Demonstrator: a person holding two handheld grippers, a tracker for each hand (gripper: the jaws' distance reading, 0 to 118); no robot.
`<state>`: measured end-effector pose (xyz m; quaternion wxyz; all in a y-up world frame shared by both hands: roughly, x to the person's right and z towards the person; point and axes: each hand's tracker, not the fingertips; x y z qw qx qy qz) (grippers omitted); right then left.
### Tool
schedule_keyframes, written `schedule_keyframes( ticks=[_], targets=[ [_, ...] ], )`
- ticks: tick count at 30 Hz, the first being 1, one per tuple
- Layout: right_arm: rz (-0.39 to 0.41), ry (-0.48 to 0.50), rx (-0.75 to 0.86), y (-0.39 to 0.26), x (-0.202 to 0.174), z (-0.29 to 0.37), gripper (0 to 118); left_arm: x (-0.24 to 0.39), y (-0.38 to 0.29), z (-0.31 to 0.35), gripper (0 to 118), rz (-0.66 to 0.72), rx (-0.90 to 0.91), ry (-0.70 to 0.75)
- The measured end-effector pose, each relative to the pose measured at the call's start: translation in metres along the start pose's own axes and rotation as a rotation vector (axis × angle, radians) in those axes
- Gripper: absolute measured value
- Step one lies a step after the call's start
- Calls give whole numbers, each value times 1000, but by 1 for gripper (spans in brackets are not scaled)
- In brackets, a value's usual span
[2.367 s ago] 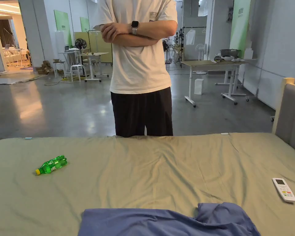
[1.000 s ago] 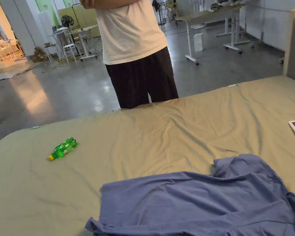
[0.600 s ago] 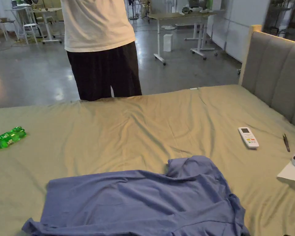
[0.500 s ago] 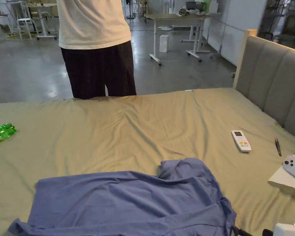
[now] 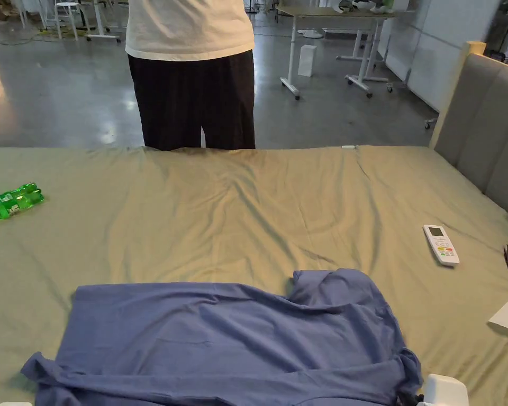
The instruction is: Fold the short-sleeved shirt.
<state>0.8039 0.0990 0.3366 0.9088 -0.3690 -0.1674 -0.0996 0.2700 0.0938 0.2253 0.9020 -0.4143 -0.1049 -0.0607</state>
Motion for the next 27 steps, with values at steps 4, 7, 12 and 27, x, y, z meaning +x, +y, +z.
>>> schedule_keyframes(
  ticks=[4,7,12,27],
  targets=[
    [-105,26,20,3,18,-2,8,-13,3,22,6,67,56,-53],
    [-66,16,61,9,17,22,8,-30,-1,23,5,72,85,-51],
    [-116,32,106,6,23,64,8,-25,-1,76,5,88,125,-63],
    [-113,14,28,-61,35,116,18,-20,-94,115,40,91,71,-70]
  ],
)
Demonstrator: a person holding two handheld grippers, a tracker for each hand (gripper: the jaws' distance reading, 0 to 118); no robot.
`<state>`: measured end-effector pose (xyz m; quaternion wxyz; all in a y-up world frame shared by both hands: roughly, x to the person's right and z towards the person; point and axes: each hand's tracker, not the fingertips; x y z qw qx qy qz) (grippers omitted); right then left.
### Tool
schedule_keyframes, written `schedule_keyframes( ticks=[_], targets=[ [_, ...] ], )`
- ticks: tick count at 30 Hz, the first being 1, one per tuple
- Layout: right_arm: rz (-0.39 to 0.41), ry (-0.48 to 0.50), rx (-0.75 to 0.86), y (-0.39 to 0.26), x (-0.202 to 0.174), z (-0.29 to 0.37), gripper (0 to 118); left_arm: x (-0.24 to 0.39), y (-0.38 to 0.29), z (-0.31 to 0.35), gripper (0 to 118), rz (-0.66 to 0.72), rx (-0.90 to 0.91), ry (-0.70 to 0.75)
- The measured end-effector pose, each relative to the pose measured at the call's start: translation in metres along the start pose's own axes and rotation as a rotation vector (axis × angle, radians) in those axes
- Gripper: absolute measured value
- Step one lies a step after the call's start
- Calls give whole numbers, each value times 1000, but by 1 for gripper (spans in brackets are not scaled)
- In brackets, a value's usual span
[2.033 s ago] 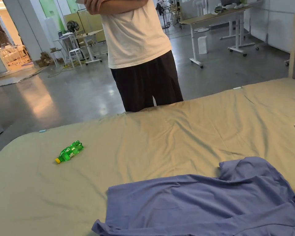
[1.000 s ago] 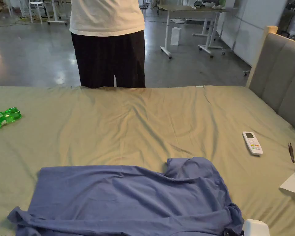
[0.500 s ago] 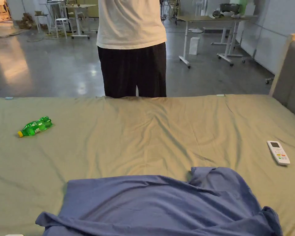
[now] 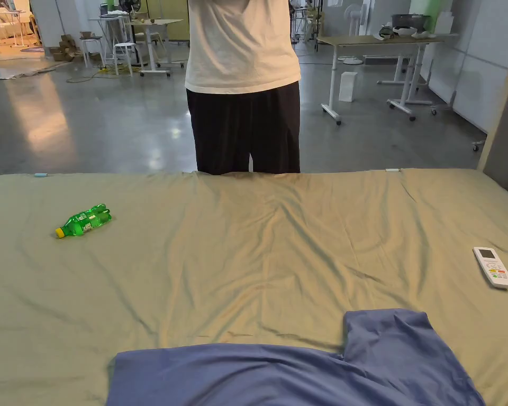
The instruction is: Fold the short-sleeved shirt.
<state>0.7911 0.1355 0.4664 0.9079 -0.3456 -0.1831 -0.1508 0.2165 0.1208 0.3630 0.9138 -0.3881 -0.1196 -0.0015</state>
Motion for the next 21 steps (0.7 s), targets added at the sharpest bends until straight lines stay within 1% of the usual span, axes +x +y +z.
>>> schedule_keyframes(
  ticks=[1,2,3,4,5,7,10,15,18,19,21],
  targets=[
    [6,-12,-9,2,-5,1,50,-1,0,-4,74,2,-16,7],
    [22,-31,-38,2,-5,-3,72,-2,0,-6,91,7,-20,17],
    [34,-39,-41,1,-4,-4,77,-4,1,-6,94,16,-22,25],
    [39,-29,-36,2,-4,-1,74,-4,10,3,93,26,7,29],
    [48,-15,-10,1,-1,2,74,-3,13,11,93,29,53,34],
    [47,14,85,8,-4,25,74,4,26,34,93,-14,160,71],
    [50,78,218,21,-11,59,74,23,48,77,93,-65,313,74],
    [131,149,442,29,-44,119,75,67,63,132,93,-101,525,47],
    [199,176,499,27,-62,140,75,90,63,150,91,-125,566,35],
    [221,184,511,25,-67,144,75,97,62,153,89,-138,573,28],
    [224,202,494,25,-75,151,72,104,59,157,77,-157,589,16]
  ],
)
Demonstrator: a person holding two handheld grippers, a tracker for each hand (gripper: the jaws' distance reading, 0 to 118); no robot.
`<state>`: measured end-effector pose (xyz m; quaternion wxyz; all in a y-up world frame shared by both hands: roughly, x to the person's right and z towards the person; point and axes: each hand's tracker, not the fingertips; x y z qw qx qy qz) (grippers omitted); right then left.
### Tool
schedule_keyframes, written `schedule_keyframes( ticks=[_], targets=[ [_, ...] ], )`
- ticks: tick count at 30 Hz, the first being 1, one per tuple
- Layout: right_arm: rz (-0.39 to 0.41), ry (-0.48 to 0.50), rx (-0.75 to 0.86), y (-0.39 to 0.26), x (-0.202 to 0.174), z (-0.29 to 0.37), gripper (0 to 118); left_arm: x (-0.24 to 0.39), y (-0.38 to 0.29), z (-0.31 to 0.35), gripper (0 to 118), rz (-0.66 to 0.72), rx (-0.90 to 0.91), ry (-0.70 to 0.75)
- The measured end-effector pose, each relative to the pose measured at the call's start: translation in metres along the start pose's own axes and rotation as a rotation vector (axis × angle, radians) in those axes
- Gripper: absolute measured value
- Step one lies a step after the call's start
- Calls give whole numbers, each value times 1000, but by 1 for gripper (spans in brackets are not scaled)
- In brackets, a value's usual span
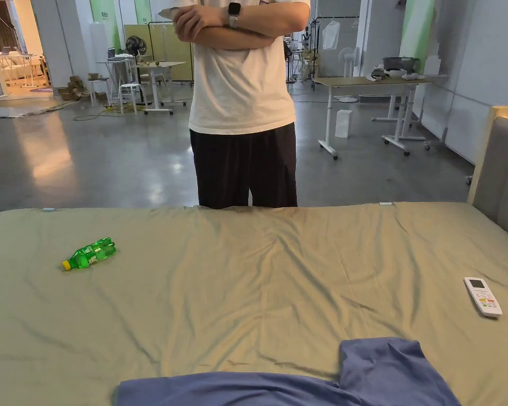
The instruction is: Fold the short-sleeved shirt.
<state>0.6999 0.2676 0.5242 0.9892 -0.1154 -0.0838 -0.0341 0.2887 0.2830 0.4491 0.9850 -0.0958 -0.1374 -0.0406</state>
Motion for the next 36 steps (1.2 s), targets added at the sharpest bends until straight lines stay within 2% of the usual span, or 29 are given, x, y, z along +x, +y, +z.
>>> schedule_keyframes(
  ticks=[2,3,4,5,6,7,8,17,22,28,33,34,36],
  targets=[
    [0,30,-2,-2,-7,5,60,6,0,2,54,-2,-11,-19],
    [7,36,-8,-3,-9,5,50,7,0,2,40,-4,-19,-28],
    [17,40,-12,-5,-12,6,36,9,-2,4,17,-3,-24,-32],
    [28,39,-16,-7,-15,7,24,9,-3,4,7,-3,-28,-39],
    [37,42,-27,-8,-18,8,15,10,-5,6,6,-2,-33,-42],
    [42,46,-37,-9,-20,9,4,10,-6,7,0,-1,-42,-46],
    [45,46,-38,-10,-21,9,0,9,-7,8,0,2,-56,-59],
    [75,61,-10,-5,-28,17,0,9,-1,31,0,6,-68,-36],
    [50,79,-19,-5,-28,16,0,3,-1,26,0,35,-73,-56],
    [34,78,-42,-9,-25,16,0,-16,-7,-5,0,129,-144,-62],
    [-5,66,-67,-17,-17,16,0,-49,-17,-63,1,217,-251,-76],
    [-18,65,-75,-19,-15,15,0,-55,-18,-79,16,228,-256,-68],
    [-32,60,-86,-25,-11,13,0,-68,-27,-116,61,245,-311,-60]
  ],
)
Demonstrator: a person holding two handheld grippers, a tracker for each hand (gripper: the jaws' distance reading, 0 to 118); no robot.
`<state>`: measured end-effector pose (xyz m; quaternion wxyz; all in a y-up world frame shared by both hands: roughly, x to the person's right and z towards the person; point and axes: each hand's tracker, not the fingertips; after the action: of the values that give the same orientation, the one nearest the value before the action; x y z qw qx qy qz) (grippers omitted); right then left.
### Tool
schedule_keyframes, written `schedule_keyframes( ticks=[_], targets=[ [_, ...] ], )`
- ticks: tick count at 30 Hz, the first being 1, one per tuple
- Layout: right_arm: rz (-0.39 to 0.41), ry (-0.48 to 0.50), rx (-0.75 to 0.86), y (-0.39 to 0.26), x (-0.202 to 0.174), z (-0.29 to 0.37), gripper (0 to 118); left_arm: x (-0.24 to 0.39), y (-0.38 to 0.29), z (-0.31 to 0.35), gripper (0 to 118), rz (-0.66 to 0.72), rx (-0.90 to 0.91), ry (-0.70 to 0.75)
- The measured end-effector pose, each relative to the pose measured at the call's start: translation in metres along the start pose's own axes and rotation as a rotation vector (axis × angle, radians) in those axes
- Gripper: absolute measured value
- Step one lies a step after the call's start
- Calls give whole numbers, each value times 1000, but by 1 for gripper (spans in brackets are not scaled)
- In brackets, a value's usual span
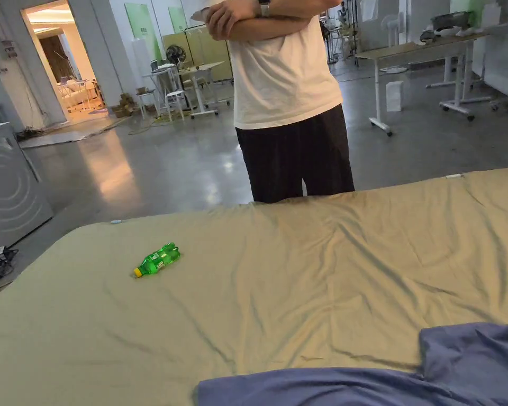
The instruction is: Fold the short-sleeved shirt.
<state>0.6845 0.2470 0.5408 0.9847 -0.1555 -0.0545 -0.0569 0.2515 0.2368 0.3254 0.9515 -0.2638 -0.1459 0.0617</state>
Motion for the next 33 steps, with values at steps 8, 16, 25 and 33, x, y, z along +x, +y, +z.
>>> schedule_keyframes(
  ticks=[8,16,25,33],
  targets=[
    [-25,-10,-64,-8,11,-15,0,-51,15,-169,84,93,-232,51],
    [-30,-52,-126,-14,21,-27,0,-67,-8,-257,79,2,-415,189],
    [-52,-27,-181,-13,35,-56,0,-11,-3,-264,7,-209,-501,199],
    [-38,46,-390,40,105,-226,77,-44,4,-288,7,-134,-607,135]
  ],
)
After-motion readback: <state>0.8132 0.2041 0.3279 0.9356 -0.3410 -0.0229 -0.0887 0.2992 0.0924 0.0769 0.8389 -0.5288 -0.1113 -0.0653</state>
